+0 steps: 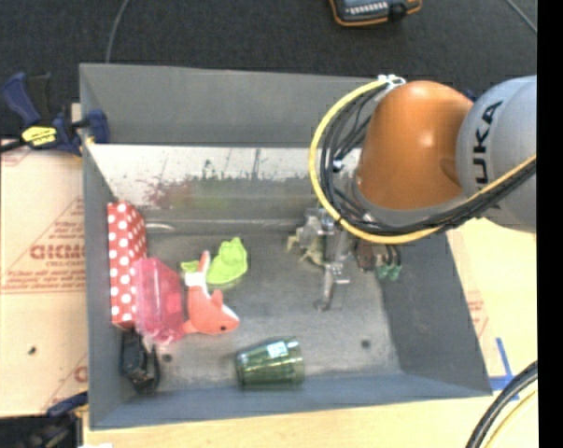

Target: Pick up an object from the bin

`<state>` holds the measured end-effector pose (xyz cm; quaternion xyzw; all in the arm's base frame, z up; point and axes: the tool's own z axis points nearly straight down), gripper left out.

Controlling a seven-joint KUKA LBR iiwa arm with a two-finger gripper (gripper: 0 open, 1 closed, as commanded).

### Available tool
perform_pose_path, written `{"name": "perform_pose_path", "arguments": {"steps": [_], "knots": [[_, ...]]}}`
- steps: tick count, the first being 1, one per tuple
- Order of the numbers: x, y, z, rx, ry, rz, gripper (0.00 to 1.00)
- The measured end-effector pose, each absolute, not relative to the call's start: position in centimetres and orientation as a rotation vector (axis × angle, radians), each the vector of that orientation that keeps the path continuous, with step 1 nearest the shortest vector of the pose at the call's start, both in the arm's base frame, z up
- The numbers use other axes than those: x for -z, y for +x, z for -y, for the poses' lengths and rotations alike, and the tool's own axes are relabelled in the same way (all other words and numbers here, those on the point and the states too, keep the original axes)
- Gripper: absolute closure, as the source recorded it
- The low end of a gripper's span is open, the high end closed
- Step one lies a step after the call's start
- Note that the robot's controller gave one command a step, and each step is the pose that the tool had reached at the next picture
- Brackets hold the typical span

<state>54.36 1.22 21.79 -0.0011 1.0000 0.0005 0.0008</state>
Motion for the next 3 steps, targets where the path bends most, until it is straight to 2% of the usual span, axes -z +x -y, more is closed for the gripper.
{"name": "perform_pose_path", "arguments": {"steps": [1, 2, 3], "knots": [[-21.8, 54.4, -1.2, -0.002, -0.003, -3.14, 0.0], [-24.6, 56.8, -0.3, 0.001, -0.159, -3.132, 0.0], [-16.7, 59.5, -4.7, -0.003, -0.065, -3.131, 0.0]]}}
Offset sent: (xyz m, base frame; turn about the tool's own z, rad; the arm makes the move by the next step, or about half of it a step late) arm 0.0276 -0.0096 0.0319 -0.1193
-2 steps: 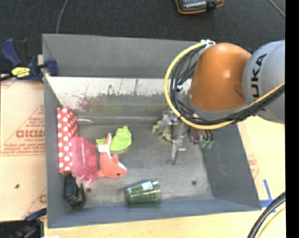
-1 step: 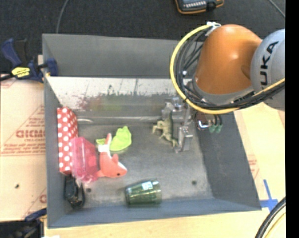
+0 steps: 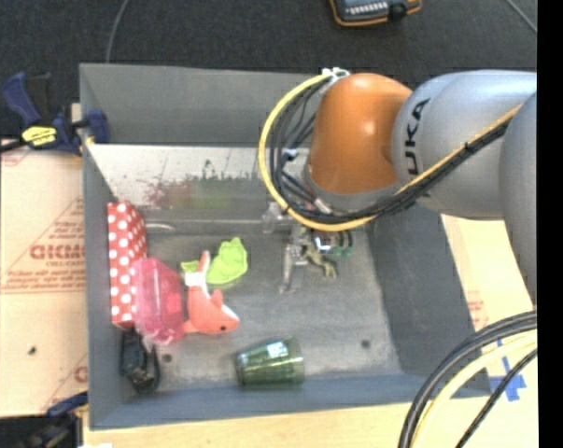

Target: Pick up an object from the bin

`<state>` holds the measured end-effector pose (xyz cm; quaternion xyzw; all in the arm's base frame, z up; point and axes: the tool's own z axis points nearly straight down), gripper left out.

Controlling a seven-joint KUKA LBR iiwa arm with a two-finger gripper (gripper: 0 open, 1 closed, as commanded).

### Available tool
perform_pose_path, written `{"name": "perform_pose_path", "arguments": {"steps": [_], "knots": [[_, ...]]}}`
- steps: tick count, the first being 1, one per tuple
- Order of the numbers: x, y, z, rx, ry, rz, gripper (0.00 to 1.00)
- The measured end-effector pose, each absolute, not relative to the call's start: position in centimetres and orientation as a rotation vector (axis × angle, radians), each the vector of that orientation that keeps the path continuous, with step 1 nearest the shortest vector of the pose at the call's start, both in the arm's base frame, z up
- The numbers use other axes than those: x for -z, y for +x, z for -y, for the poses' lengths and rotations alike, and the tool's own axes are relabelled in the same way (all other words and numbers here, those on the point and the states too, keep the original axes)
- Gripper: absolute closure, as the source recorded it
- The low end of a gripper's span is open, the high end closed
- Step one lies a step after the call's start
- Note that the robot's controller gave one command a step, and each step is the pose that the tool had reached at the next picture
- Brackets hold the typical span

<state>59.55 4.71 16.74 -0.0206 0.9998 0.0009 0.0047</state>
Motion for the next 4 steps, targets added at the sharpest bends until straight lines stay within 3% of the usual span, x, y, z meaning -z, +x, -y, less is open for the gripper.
{"name": "perform_pose_path", "arguments": {"steps": [1, 2, 3, 4], "knots": [[-15.8, 57.7, -1.8, 0.004, -0.102, -3.125, 0.0], [-14.9, 58.6, -1.5, 0.01, -0.135, -3.114, 0.0], [-14.3, 58.6, -4.3, 0.009, -0.438, -3.092, 0.0], [-6.8, 58.8, -7.2, 0.013, -0.736, -3.03, 0.0]]}}
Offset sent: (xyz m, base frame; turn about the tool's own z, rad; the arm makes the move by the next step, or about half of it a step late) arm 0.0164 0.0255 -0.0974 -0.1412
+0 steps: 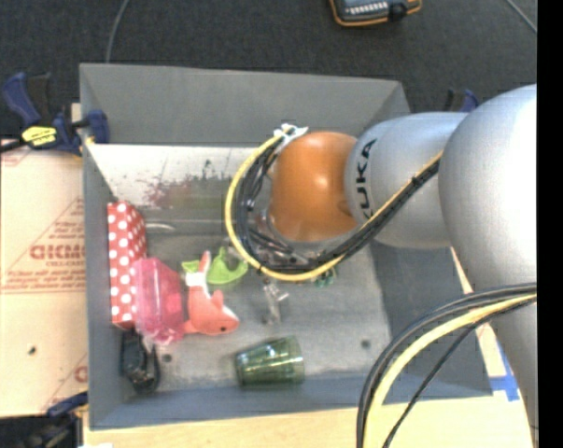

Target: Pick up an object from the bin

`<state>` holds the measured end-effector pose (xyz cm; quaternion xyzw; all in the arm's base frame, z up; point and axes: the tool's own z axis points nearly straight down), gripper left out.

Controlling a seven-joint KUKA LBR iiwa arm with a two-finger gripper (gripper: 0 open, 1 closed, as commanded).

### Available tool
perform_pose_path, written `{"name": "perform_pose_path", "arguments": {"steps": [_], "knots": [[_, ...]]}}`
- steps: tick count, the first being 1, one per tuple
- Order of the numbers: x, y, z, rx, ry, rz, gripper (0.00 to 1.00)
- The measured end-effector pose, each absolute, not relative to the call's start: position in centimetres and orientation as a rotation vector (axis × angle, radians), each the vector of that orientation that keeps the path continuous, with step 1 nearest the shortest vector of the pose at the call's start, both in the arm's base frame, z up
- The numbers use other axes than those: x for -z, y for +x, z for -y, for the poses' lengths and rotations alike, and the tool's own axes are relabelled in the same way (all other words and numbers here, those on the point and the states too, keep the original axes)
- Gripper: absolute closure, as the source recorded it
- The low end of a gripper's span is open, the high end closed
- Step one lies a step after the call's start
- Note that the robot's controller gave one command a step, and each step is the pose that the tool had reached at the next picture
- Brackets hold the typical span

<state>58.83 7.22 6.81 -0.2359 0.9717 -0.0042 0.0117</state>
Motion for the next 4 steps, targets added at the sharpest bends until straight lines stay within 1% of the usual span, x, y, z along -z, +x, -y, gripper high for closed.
{"name": "perform_pose_path", "arguments": {"steps": [1, 2, 3, 4], "knots": [[-7.9, 57.9, -8.3, 0.014, -0.677, -3.032, 0.0], [-7.1, 58.4, -5.8, 0.014, -0.684, -3.036, 0.0], [-7.2, 57.8, -5.8, -0.004, 0.201, -3.095, 1.0], [-7.2, 57.8, -5.9, -0.004, 0.199, -3.095, 1.0]]}}
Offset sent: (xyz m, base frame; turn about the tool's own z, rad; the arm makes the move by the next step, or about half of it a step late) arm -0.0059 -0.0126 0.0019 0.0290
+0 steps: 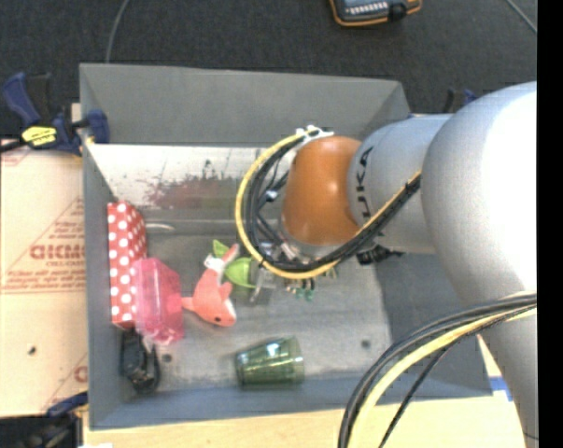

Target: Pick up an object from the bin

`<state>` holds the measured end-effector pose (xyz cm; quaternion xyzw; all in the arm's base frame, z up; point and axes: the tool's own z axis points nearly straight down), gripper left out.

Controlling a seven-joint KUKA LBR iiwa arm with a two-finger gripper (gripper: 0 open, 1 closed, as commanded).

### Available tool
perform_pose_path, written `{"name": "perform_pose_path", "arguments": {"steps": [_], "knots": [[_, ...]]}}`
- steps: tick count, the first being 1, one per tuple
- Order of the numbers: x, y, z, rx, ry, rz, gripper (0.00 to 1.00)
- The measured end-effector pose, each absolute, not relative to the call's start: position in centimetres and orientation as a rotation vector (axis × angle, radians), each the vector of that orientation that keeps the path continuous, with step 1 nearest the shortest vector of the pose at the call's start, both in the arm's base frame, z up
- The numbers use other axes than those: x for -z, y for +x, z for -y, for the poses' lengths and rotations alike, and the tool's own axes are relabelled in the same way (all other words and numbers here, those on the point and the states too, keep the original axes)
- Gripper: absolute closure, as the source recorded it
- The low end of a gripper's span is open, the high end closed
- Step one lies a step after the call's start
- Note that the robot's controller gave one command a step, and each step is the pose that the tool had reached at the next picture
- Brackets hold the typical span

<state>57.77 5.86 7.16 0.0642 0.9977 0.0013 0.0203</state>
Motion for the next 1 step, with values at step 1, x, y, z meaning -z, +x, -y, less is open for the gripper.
{"name": "perform_pose_path", "arguments": {"steps": [1], "knots": [[-7.98, 63.8, -11.52, -0.009, 0.124, -3.091, 1.0]]}}
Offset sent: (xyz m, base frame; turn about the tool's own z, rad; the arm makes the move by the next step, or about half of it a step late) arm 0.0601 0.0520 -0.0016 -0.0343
